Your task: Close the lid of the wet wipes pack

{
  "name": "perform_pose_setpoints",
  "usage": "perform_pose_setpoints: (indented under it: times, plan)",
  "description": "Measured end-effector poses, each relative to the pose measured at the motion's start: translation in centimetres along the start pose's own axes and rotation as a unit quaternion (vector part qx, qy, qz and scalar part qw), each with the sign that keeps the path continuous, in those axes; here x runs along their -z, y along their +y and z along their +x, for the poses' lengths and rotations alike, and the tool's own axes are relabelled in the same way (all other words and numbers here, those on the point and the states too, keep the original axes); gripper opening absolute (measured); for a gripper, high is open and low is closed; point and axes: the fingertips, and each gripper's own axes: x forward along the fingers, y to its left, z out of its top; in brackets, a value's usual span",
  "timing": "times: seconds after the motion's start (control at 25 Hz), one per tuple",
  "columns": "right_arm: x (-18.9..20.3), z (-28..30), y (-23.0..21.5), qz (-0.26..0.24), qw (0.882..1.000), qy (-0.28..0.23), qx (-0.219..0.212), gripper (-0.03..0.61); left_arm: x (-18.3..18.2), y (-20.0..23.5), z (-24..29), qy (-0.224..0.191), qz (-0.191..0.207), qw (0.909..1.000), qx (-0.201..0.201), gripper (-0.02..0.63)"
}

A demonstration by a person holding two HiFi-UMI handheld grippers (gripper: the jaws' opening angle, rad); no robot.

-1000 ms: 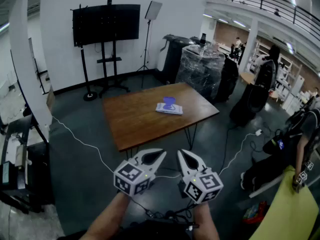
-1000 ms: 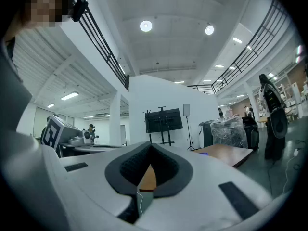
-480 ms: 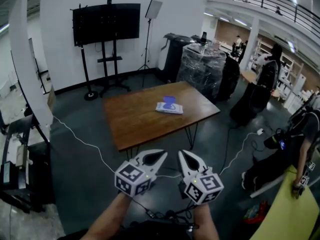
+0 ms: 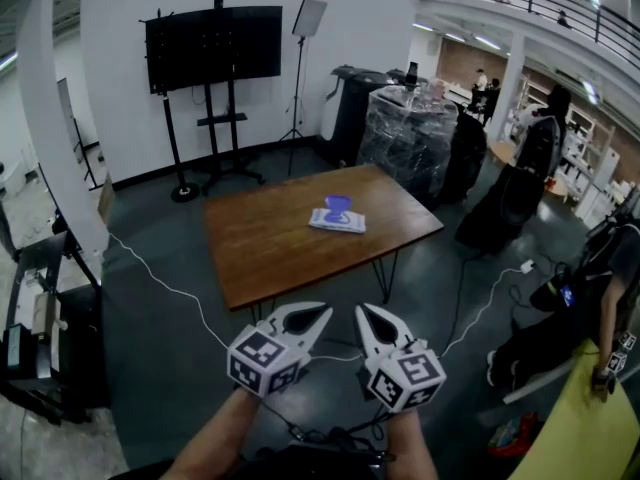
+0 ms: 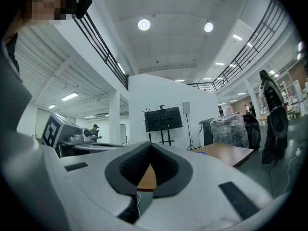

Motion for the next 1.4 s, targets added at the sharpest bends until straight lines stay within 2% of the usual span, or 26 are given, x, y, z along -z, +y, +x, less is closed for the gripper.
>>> perform_pose_setpoints:
  times: [0.52, 0.76, 0.96, 1.12, 1.4]
  plan:
    - [-0.8, 3.6, -10.2, -0.007, 0.999, 0.006, -0.052, 0.005, 0.6, 2.4, 9.9, 0.017, 0.005, 0.9985, -0.051, 0.002]
    - [-1.8, 5.6, -14.3, -0.01, 0.998, 0.001, -0.06, 0.005, -0.1, 3.9, 13.6, 0.02, 0.01, 0.9963, -0.083, 0.002]
    - [-3.0, 6.9, -17.0, -0.009, 0.998, -0.001, -0.056, 0.005, -0.3, 4.6, 16.3, 0.024, 0.006, 0.9964, -0.082, 0.002]
    - [-2.4, 8.0, -18.3, -0.009, 0.998, -0.003, -0.06, 0.005, -0.1, 6.0, 17.5, 0.021, 0.004, 0.9962, -0.085, 0.002]
    - [-2.2, 11.6, -21.2, -0.009, 0.999, 0.006, -0.041, 0.005, 0.1, 9.5, 21.0, 0.021, 0.007, 0.997, -0.074, 0.002]
